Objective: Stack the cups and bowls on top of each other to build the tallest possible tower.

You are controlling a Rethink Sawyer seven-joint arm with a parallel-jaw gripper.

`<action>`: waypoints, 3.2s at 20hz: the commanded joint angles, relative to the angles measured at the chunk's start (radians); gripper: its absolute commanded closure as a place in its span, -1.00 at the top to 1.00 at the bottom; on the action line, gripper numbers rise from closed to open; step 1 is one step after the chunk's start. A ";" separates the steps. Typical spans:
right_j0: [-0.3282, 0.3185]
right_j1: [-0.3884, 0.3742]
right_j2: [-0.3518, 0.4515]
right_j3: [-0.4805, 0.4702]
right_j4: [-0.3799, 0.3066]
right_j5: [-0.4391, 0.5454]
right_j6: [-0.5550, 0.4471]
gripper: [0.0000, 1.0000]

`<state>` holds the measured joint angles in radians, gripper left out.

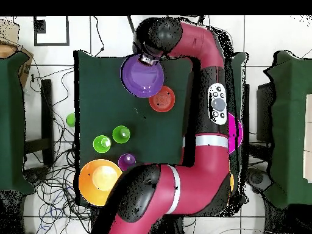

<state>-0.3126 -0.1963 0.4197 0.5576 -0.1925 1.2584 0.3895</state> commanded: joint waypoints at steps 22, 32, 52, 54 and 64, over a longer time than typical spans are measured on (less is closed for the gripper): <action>-0.030 0.134 0.798 -0.395 -1.105 0.804 -0.316 -1.00; -0.102 0.164 1.191 -0.394 -1.503 0.899 -0.415 -1.00; -0.161 0.198 1.558 -0.420 -1.843 0.871 -0.617 -1.00; -0.166 0.208 1.612 -0.428 -1.888 0.858 -0.641 -1.00; -0.183 0.224 1.751 -0.433 -2.055 0.849 -0.693 -1.00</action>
<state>-0.4838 0.0256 2.1015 0.1916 -2.0969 2.0500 -0.0734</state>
